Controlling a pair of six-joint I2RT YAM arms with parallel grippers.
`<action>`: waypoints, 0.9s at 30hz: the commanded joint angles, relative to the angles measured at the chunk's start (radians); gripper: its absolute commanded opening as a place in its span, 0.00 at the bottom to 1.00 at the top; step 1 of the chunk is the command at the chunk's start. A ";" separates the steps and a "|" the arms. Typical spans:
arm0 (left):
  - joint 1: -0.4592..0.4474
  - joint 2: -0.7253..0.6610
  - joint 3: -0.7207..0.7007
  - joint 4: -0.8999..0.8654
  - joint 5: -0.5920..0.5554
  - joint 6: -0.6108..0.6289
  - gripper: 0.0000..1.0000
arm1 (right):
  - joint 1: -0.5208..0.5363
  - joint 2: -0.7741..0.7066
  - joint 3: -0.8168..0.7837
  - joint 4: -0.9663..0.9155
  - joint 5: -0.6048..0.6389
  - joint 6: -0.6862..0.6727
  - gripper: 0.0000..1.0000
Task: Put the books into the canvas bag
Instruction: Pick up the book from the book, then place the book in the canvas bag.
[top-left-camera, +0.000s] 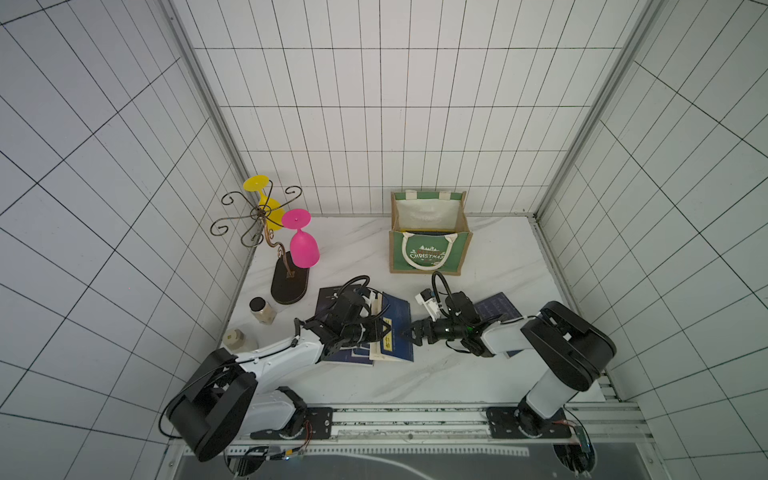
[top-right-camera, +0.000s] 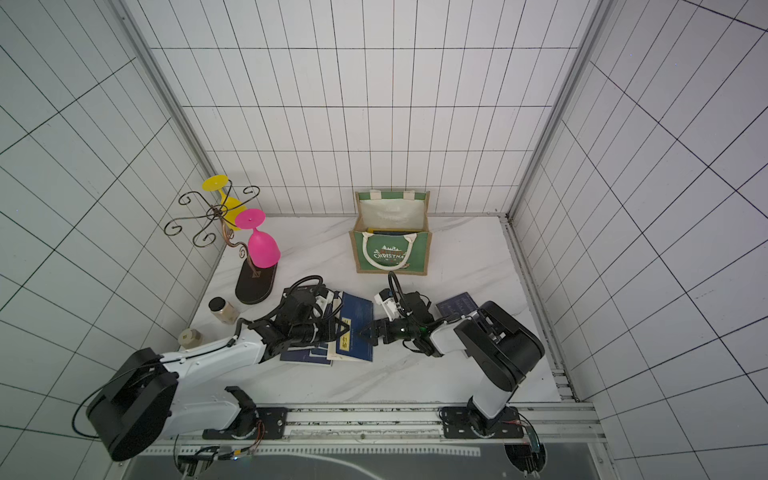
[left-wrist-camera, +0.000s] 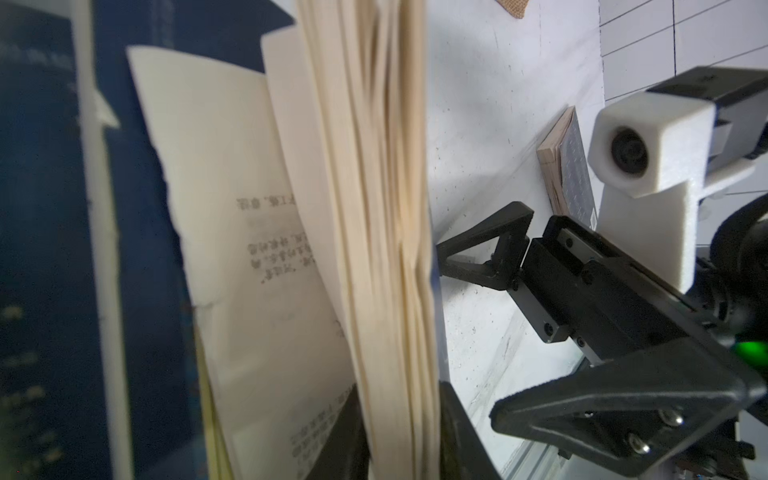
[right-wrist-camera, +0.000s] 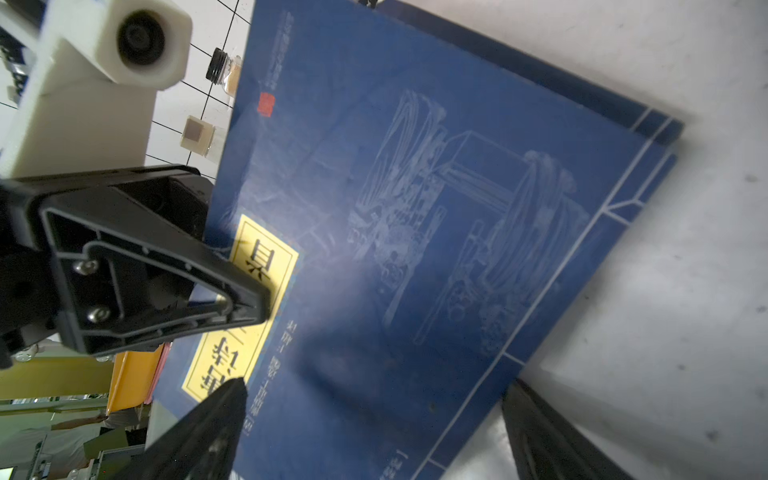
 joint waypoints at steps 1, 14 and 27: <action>0.005 -0.023 0.044 -0.014 -0.004 0.031 0.10 | -0.019 -0.025 -0.044 0.037 -0.061 -0.007 0.97; 0.031 -0.166 0.043 -0.018 0.240 0.198 0.00 | -0.173 -0.247 -0.057 -0.131 -0.266 -0.117 0.98; 0.011 -0.195 0.160 -0.260 0.385 0.326 0.00 | -0.234 -0.402 -0.014 -0.377 -0.404 -0.125 0.94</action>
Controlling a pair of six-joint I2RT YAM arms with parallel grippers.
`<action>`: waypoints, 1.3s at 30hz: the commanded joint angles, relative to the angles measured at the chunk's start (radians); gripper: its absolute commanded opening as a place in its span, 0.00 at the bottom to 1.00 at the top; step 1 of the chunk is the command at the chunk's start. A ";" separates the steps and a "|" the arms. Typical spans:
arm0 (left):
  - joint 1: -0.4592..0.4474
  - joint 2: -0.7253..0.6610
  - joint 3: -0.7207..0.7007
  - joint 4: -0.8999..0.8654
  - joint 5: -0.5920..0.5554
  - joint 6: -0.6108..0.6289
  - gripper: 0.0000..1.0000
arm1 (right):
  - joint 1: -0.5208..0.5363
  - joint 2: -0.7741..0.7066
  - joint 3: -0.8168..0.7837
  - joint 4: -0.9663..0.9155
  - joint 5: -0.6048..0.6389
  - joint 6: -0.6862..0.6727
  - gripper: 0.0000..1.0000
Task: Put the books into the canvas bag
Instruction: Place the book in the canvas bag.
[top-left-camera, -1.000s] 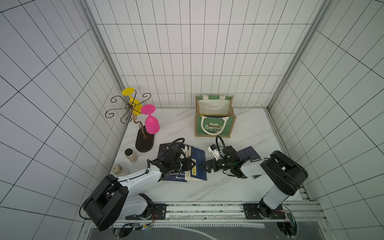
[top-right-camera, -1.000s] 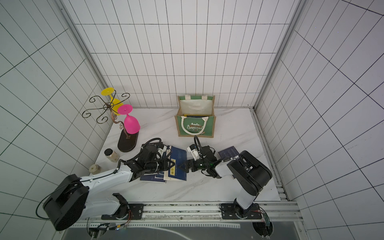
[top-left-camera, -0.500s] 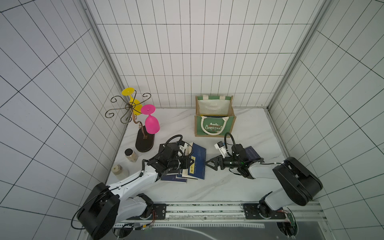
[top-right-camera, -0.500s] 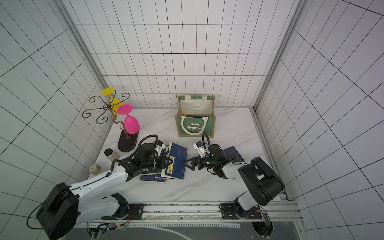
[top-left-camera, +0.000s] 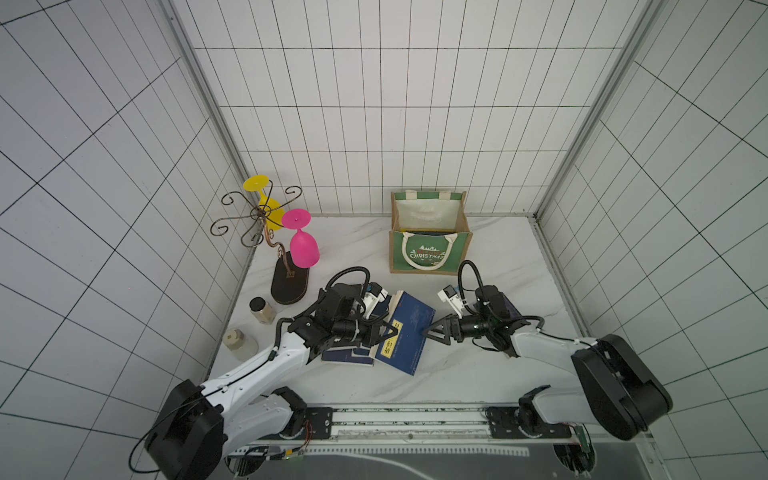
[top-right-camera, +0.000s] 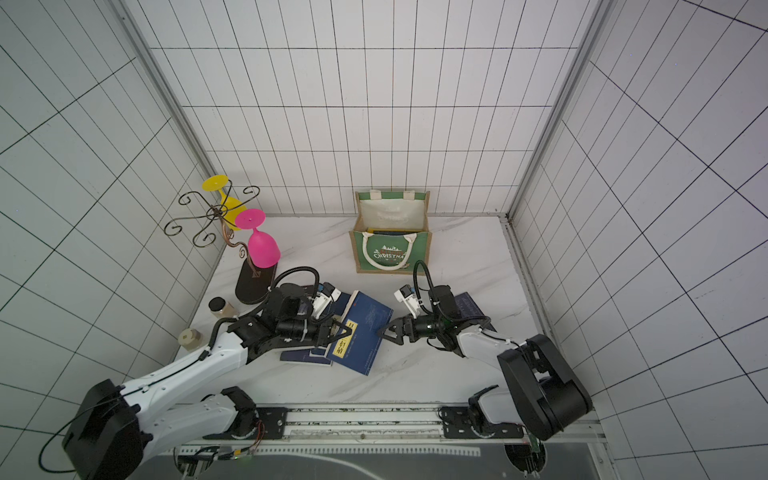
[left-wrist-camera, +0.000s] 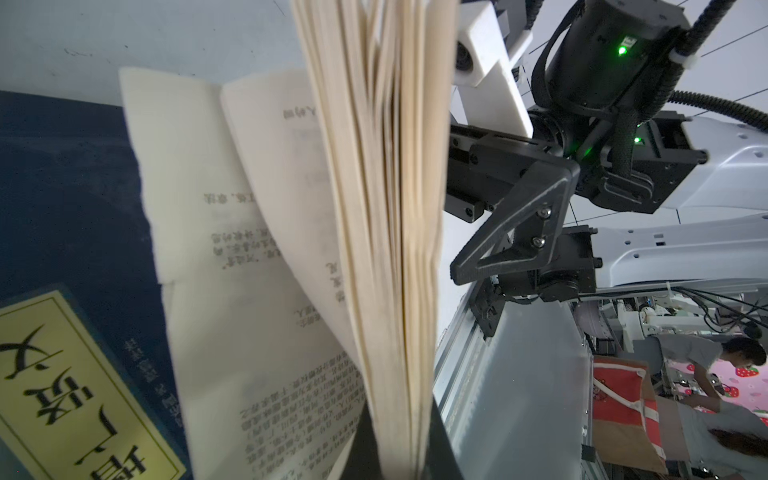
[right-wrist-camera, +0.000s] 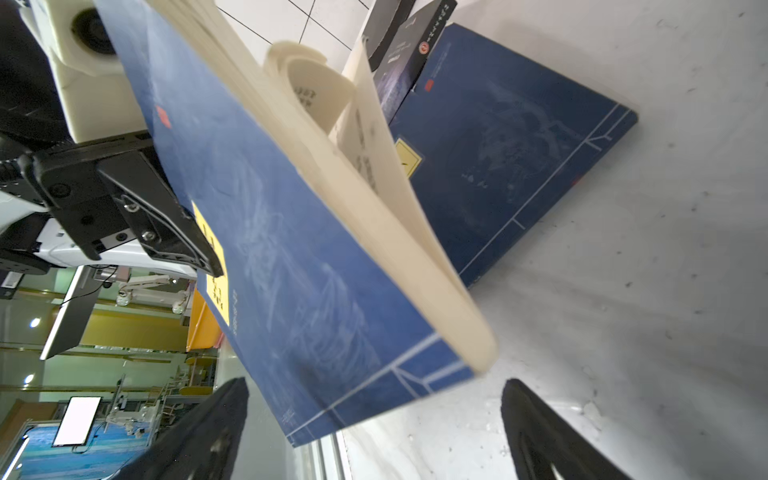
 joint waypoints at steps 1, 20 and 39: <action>-0.008 -0.007 0.052 -0.061 0.081 0.049 0.00 | -0.006 -0.073 0.034 -0.025 -0.078 0.028 0.94; -0.064 0.078 0.145 -0.256 0.119 0.193 0.06 | -0.026 -0.167 0.107 -0.145 -0.172 0.091 0.34; 0.174 -0.131 0.182 -0.356 -0.247 0.142 0.97 | -0.014 -0.183 0.563 -0.641 0.016 -0.139 0.00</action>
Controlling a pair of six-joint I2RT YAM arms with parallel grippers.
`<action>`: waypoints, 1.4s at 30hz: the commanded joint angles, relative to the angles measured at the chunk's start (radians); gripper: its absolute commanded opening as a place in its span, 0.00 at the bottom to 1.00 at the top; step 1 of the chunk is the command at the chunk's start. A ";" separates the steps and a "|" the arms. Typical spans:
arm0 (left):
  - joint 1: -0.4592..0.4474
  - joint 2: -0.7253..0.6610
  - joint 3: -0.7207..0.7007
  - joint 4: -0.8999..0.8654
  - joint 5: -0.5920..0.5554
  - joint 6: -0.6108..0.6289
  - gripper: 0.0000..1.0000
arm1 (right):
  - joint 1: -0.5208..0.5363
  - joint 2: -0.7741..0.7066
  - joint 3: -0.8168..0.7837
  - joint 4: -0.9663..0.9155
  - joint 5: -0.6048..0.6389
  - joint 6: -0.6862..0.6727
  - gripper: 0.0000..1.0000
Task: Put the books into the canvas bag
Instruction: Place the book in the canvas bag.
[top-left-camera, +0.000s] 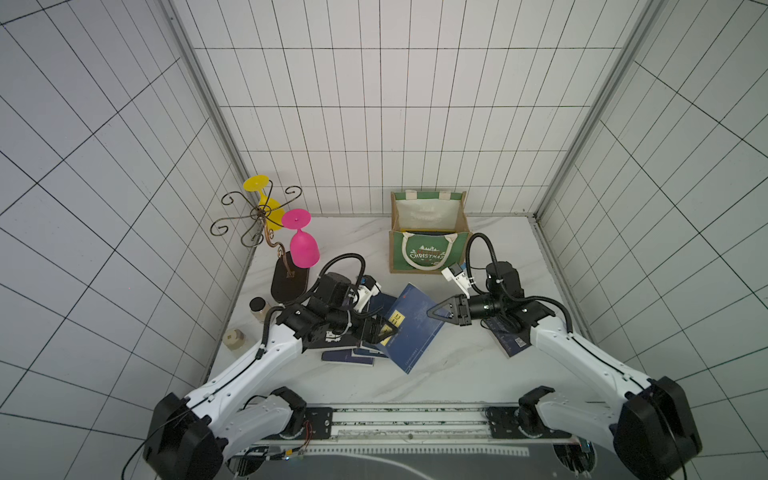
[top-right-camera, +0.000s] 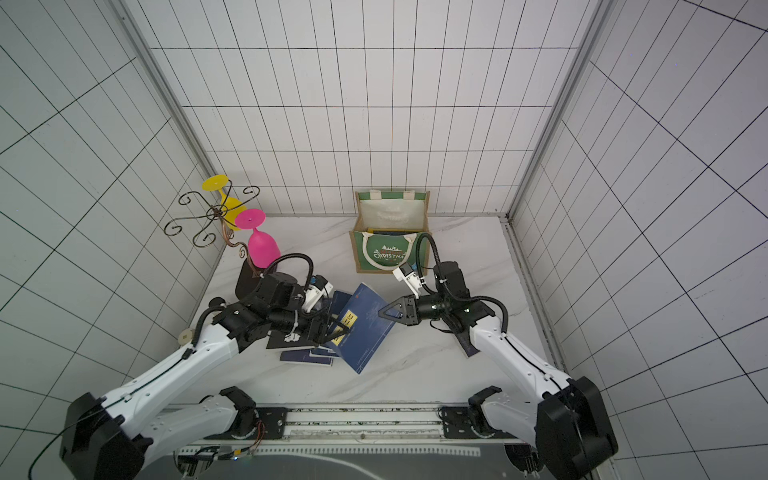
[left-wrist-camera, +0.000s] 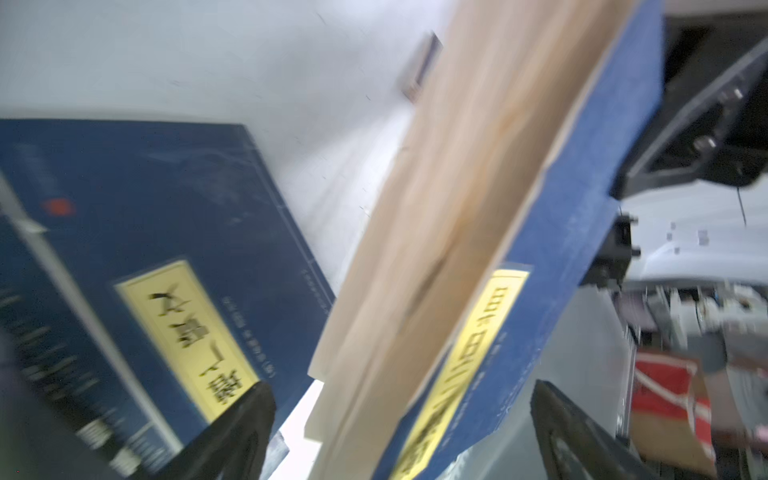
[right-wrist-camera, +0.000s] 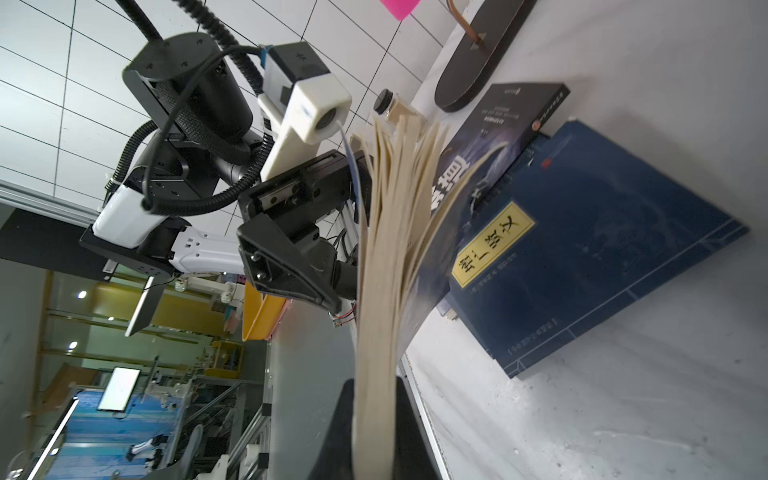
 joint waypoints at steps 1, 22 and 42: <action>0.084 -0.094 0.023 -0.019 -0.160 -0.026 0.97 | -0.014 0.014 0.238 -0.178 0.065 -0.138 0.00; 0.146 -0.271 0.008 -0.040 -0.188 0.004 0.97 | -0.269 0.489 1.015 -0.116 0.512 0.110 0.00; 0.152 -0.202 -0.008 -0.005 -0.169 -0.002 0.97 | -0.160 0.515 0.723 0.038 0.668 0.170 0.00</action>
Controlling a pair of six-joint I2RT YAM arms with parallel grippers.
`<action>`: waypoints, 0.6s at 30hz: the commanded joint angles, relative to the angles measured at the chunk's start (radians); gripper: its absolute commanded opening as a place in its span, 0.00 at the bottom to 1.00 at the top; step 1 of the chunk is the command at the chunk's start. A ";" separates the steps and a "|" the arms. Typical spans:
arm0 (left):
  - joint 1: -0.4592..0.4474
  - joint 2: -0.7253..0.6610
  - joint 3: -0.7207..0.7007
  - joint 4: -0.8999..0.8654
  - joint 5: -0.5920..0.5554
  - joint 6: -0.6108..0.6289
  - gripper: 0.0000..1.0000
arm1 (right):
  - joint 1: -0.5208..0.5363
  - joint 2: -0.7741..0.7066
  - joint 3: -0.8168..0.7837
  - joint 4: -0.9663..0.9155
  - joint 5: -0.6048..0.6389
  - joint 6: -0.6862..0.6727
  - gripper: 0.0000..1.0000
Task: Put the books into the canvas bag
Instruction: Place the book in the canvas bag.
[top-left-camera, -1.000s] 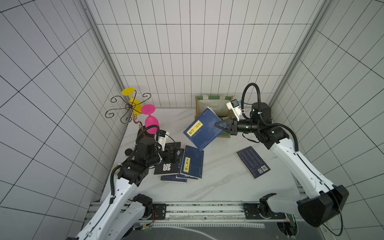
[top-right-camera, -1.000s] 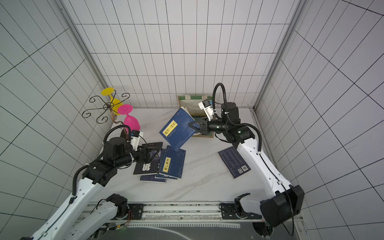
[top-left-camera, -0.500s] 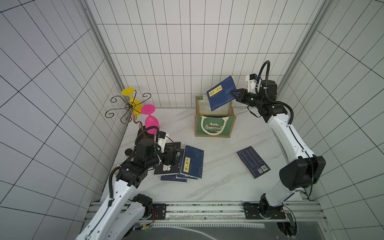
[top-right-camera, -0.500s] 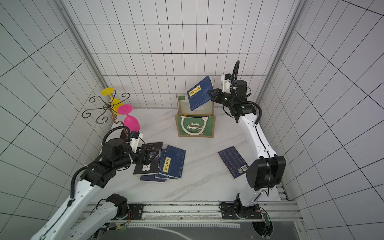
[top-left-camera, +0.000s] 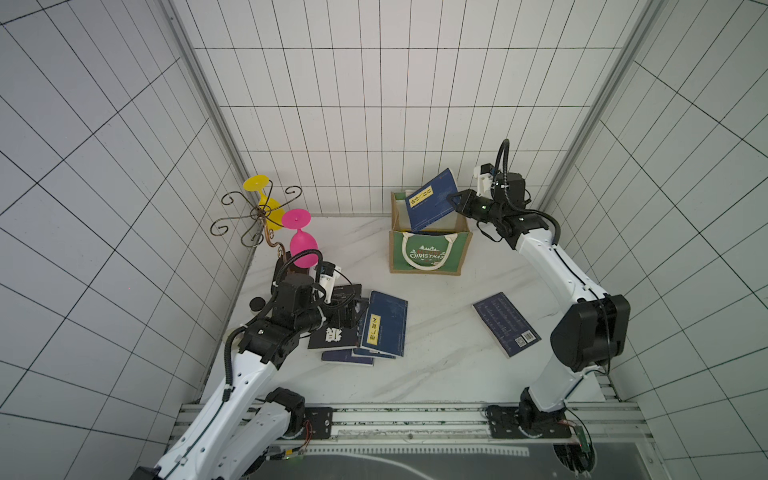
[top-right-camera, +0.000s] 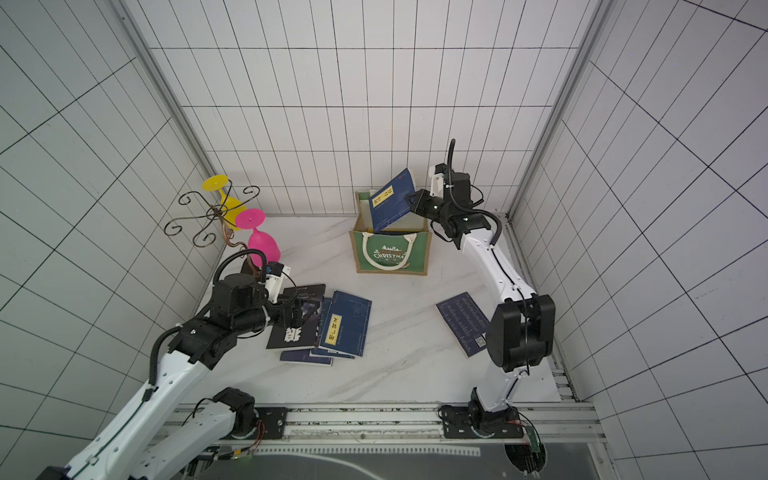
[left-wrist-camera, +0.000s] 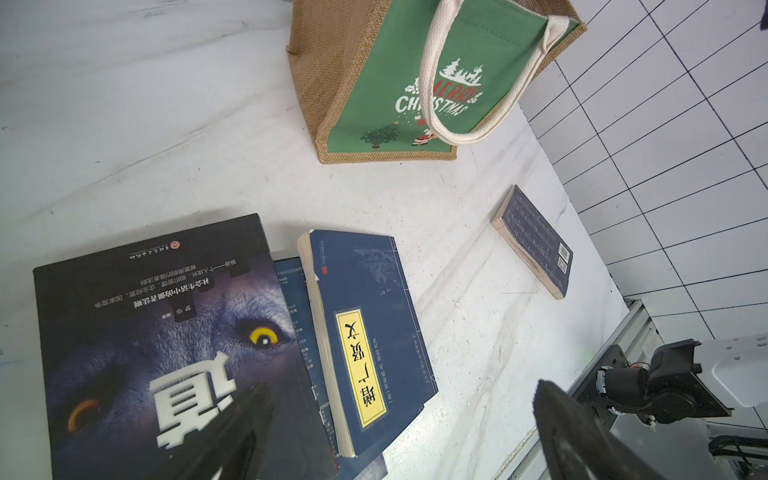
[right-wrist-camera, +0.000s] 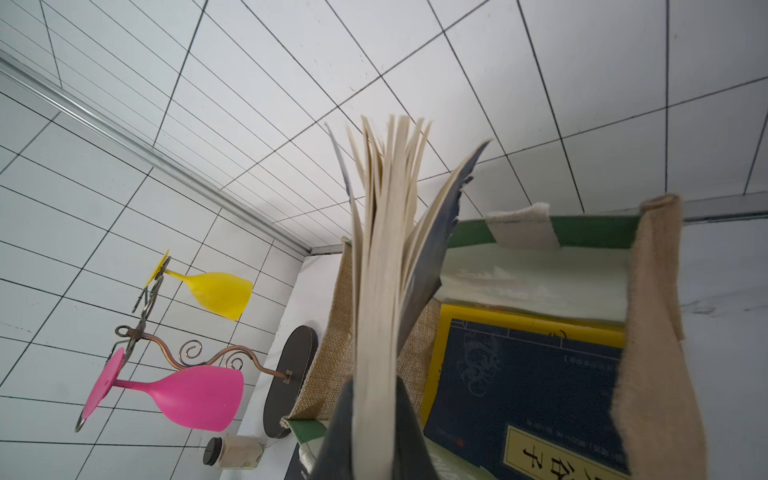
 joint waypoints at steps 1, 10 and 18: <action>0.003 0.000 -0.007 0.032 0.006 0.004 0.97 | 0.035 -0.076 -0.119 0.099 0.066 0.021 0.00; 0.003 -0.001 -0.011 0.043 0.015 0.002 0.97 | 0.038 -0.113 -0.188 0.112 0.079 0.017 0.00; 0.003 -0.012 -0.013 0.045 0.017 0.005 0.97 | 0.064 0.071 -0.036 0.102 0.087 0.105 0.00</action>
